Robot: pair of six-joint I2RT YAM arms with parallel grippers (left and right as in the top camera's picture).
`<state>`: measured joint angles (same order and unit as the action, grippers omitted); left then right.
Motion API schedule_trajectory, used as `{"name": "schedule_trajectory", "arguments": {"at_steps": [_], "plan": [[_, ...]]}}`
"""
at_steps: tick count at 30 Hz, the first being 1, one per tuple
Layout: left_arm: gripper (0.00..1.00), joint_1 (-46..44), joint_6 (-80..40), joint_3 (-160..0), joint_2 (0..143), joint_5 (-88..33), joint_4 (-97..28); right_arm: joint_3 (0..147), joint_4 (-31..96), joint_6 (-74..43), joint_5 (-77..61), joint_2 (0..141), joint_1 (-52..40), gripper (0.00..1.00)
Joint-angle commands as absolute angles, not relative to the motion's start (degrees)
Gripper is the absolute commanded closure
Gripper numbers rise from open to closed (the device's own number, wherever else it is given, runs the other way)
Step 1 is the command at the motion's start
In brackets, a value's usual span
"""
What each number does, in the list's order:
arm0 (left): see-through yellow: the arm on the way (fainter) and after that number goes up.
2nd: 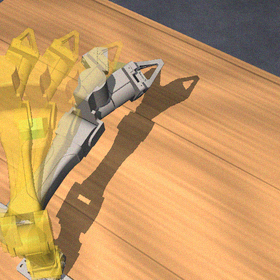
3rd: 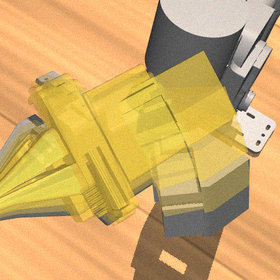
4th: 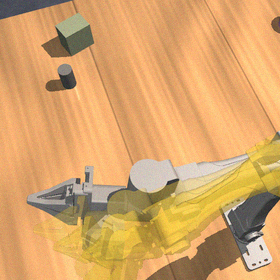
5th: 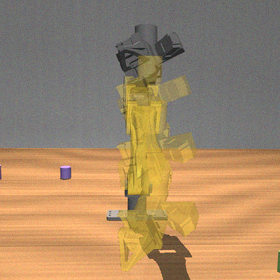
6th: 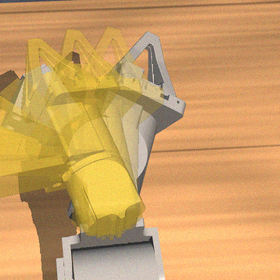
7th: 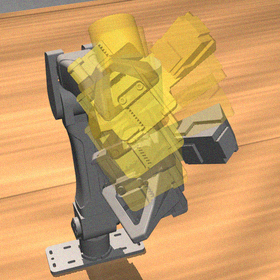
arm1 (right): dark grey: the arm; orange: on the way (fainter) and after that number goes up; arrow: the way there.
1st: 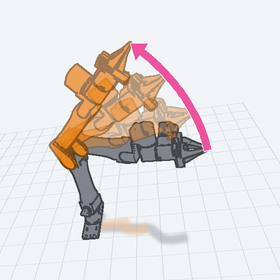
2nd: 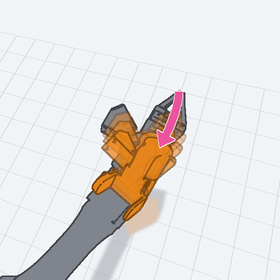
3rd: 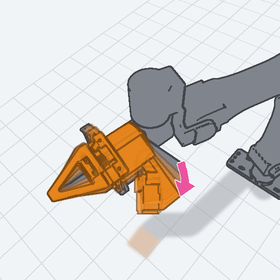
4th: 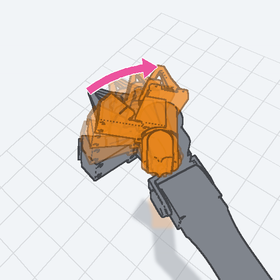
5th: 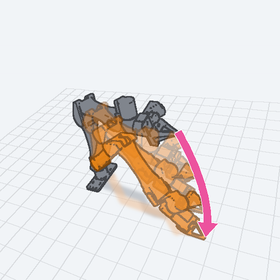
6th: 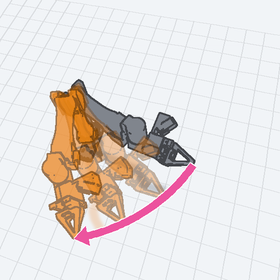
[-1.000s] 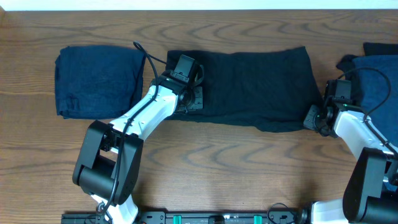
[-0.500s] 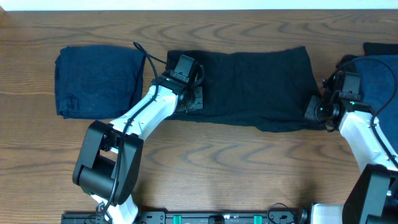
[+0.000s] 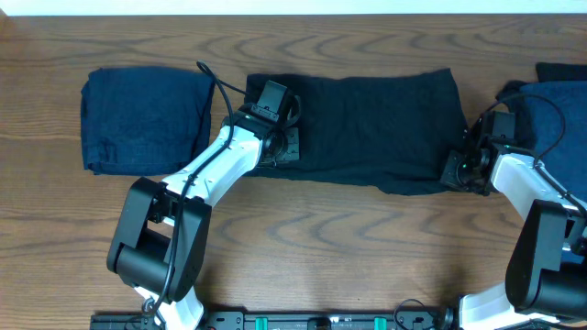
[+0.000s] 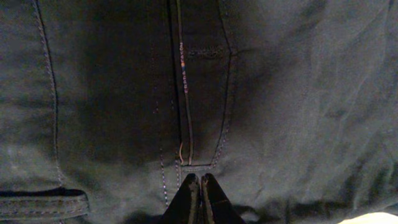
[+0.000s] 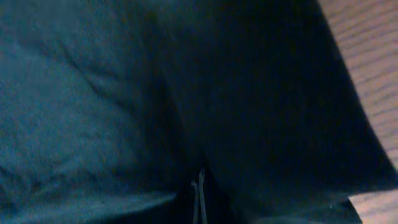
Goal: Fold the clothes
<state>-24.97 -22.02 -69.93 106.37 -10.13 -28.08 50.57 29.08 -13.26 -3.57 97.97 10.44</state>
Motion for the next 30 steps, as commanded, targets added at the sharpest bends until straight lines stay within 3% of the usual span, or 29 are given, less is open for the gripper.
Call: {"name": "schedule_trajectory", "arguments": {"at_steps": [1,11,19,22,26,30], "plan": [[0.94,-24.9,-21.3,-70.1,107.0,-10.0,-27.8,50.2,30.0,-15.3,-0.3,98.1,11.0,0.99],[0.94,-24.9,-25.2,-73.6,102.7,-10.0,-30.5,56.0,39.2,-15.4,-0.6,97.5,10.4,0.99],[0.83,-21.0,-23.3,-77.1,99.9,-9.8,-37.9,57.0,40.2,-15.4,-1.9,97.4,10.0,0.99],[0.7,-17.5,-19.8,-79.2,99.9,-9.8,-40.2,57.3,40.1,-15.4,-3.4,97.4,9.8,0.99],[0.38,-12.8,-13.8,-81.1,99.9,-9.8,-40.2,57.4,40.1,-15.1,-3.5,97.4,9.3,0.99],[0.32,-9.3,-11.2,-81.4,100.0,-9.8,-39.4,57.5,40.1,-15.2,-3.5,97.4,9.2,0.99]]}}
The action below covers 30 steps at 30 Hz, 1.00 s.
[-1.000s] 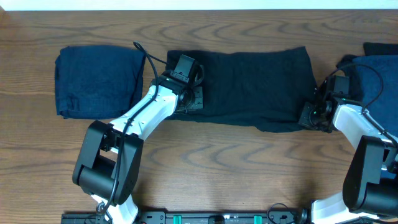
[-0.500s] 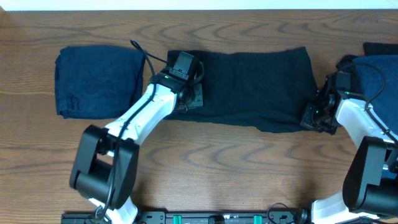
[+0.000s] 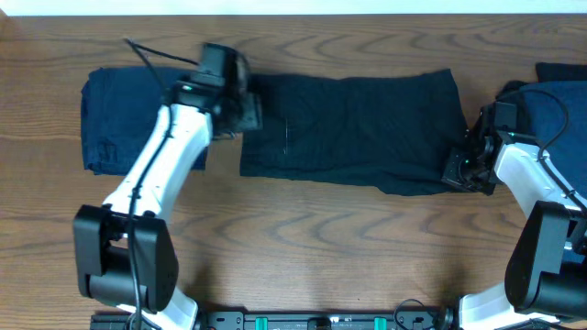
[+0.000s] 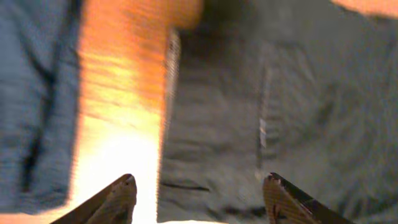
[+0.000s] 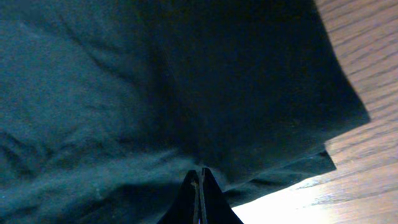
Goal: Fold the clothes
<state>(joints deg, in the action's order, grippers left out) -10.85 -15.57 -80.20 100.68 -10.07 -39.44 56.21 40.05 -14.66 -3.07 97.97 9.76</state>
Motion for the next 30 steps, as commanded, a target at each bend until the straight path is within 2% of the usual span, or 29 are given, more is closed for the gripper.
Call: {"name": "schedule_trajectory", "arguments": {"at_steps": [1,7,12,21,30], "plan": [[0.32,-8.9,-10.9,-81.4,100.2,-9.8,-39.2,57.5,40.1,-15.2,-3.5,97.4,9.2,0.99],[0.3,-9.5,-8.9,-81.4,103.0,-9.8,-38.0,57.5,39.9,-15.2,-3.5,97.4,9.2,0.99],[0.21,-9.7,-7.9,-81.4,107.2,-9.8,-34.8,57.4,39.9,-15.2,-3.5,97.4,9.2,0.99],[0.2,-9.8,-7.9,-81.4,116.1,-9.8,-28.8,57.4,39.8,-15.2,-3.5,97.4,9.2,0.99],[0.2,-9.8,-8.0,-81.3,121.6,-11.2,-29.6,57.4,39.5,-15.2,-3.5,97.4,8.5,0.99]]}}
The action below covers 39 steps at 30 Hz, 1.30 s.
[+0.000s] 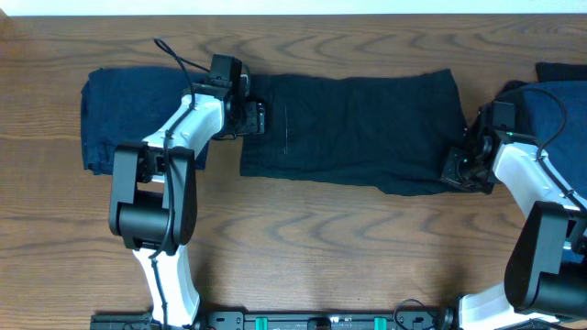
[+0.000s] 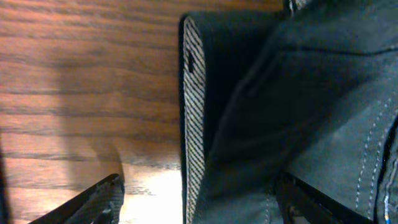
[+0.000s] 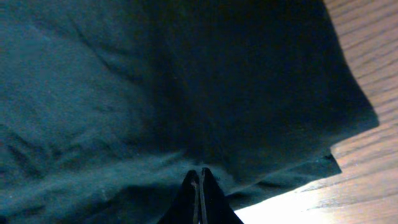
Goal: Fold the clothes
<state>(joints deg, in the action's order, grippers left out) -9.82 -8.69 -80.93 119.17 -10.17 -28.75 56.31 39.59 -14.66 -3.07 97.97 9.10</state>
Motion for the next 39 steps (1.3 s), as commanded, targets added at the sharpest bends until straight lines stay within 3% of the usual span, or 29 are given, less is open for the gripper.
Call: {"name": "schedule_trajectory", "arguments": {"at_steps": [1,22,39], "plan": [[0.2,-9.8,-8.0,-81.3,121.6,-12.3,-29.6,57.4,39.4,-15.2,-3.5,97.4,8.4,0.99],[0.2,-12.3,-8.2,-80.9,121.8,-15.3,-29.9,57.4,39.2,-15.2,-3.5,97.4,7.8,0.98],[0.2,-12.7,-8.2,-85.5,116.6,-3.9,-33.1,57.4,39.0,-15.2,-3.5,97.4,7.8,0.98]]}}
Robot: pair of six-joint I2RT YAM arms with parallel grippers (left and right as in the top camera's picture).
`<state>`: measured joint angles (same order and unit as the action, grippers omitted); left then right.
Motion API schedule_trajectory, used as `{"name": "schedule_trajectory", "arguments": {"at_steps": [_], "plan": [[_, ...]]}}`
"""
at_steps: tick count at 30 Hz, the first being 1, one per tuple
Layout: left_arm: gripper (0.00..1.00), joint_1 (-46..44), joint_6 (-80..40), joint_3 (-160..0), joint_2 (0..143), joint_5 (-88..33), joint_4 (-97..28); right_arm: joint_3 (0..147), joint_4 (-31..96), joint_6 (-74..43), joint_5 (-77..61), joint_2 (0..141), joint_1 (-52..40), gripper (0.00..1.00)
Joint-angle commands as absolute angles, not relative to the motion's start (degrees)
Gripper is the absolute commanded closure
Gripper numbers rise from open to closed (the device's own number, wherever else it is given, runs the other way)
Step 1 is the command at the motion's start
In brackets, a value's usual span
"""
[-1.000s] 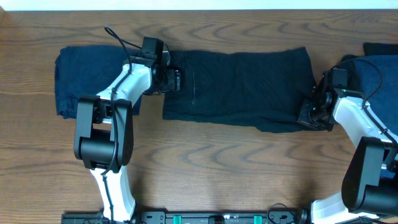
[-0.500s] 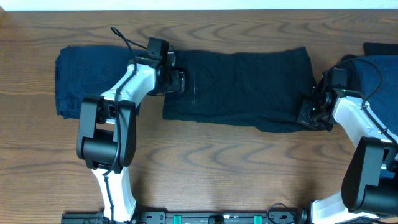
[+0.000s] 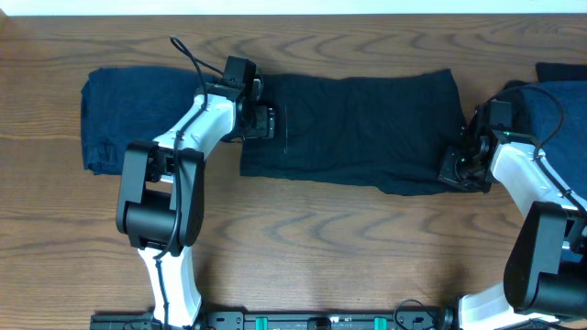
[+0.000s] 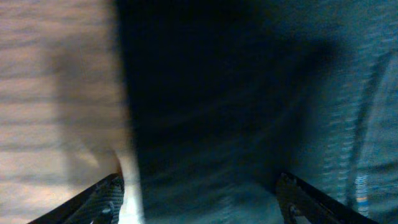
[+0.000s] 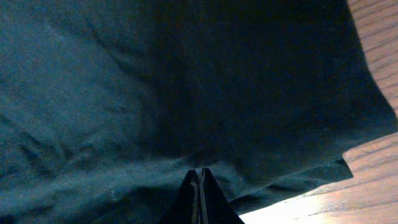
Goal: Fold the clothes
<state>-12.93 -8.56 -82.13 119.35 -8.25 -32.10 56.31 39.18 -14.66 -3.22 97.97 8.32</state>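
Note:
A dark navy garment [image 3: 358, 128] lies flat across the middle of the table, long side left to right. My left gripper [image 3: 266, 119] is open at its left end. In the left wrist view the left gripper [image 4: 202, 200] has its fingers [image 4: 102, 198] wide apart, with the blurred dark cloth [image 4: 249, 99] filling the gap. My right gripper [image 3: 456, 170] is at the garment's lower right corner. Seen from its wrist, the right gripper [image 5: 199, 180] is shut with its tips pressed into the dark fabric [image 5: 155, 81] just inside the hem.
A folded blue garment [image 3: 142, 119] lies at the left, close to the left arm. A pile of blue clothes [image 3: 550, 105] sits at the right edge behind the right arm. Bare wooden table [image 3: 321, 238] runs along the front.
My left gripper, still open, has shifted a little right, from the striped waistband edge to over the dark cloth. The right gripper stays shut at the lower right corner, barely moved.
My left gripper was first shut on the dark garment near its left part. Then it was open near the garment's upper left end, then at the waistband edge, and now over the cloth. The right gripper stayed shut at the lower right corner throughout.

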Motion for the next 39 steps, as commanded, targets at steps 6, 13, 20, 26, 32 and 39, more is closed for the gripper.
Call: {"name": "schedule_trajectory", "arguments": {"at_steps": [6,13,20,26,32,39], "plan": [[0.77,-12.8,-8.2,-87.8,107.9,-4.1,-30.8,57.4,39.0,-15.2,-3.5,97.4,7.8,0.98],[0.94,-14.2,-8.2,-86.5,108.7,-7.0,-21.3,57.4,39.0,-15.2,-3.4,97.4,7.8,0.97],[0.94,-14.6,-8.2,-86.4,115.2,-7.0,-18.4,57.4,38.9,-15.2,-3.4,97.4,7.8,0.97],[0.94,-14.5,-8.1,-86.4,121.8,-7.0,-12.5,57.4,38.5,-15.2,-3.5,97.4,7.8,0.97],[0.94,-14.5,-8.2,-86.4,127.9,-7.0,-2.3,57.4,38.6,-15.2,-3.5,97.4,7.8,0.97],[0.94,-14.5,-8.2,-86.4,130.0,-7.0,-3.0,57.4,38.6,-15.2,-3.5,97.4,7.8,0.97]]}}
